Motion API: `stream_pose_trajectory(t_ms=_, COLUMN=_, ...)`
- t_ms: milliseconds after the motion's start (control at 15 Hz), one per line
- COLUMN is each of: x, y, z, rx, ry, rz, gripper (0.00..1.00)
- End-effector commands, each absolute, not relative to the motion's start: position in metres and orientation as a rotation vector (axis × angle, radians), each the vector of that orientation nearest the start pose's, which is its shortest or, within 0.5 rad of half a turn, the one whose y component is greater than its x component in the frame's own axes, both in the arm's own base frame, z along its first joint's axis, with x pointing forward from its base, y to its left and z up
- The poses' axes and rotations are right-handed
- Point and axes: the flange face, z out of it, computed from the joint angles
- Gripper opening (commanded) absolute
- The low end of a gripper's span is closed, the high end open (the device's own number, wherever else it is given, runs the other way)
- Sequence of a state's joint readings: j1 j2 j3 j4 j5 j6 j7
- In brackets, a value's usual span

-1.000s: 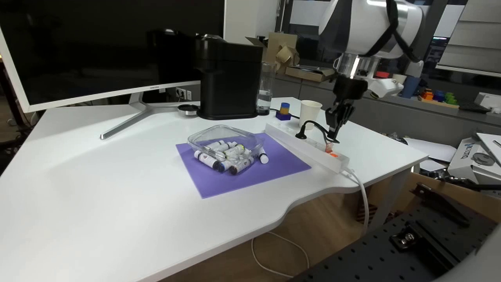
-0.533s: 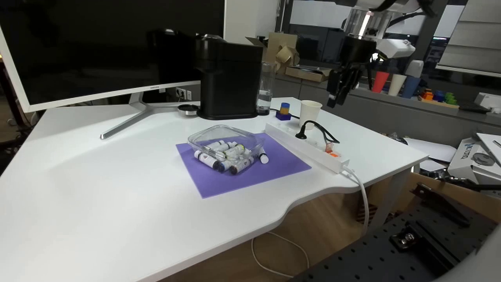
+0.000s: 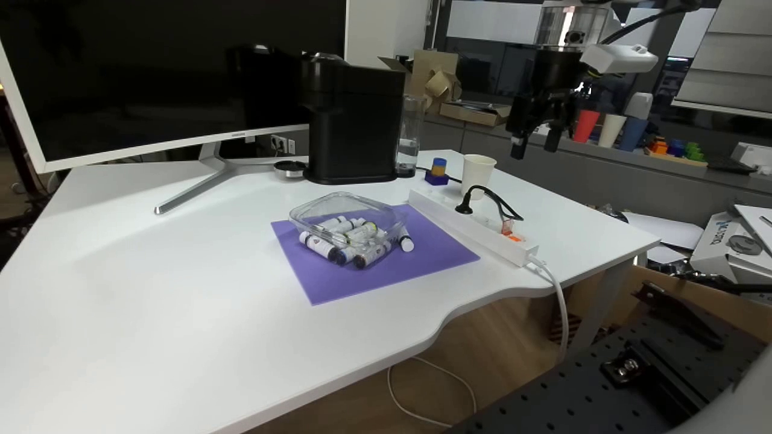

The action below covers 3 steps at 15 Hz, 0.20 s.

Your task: Switch on the extension cord

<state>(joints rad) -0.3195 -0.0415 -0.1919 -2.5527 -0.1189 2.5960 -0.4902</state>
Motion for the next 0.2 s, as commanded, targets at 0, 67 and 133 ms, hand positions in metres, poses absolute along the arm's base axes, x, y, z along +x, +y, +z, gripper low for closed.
stream_pose_trajectory(t_ms=0, x=0.4017, y=-0.2227, z=0.2884, rx=-3.240, ry=-0.026, rz=0.031, gripper=1.00)
stream_pose_trajectory(t_ms=67, x=0.4001, y=-0.2220, z=0.2870, rx=-3.235, ry=-0.026, rz=0.055, gripper=1.00)
stream_pose_trajectory(t_ms=133, x=0.3987, y=-0.2223, z=0.2855, rx=-3.236, ry=-0.009, rz=0.093, gripper=1.00)
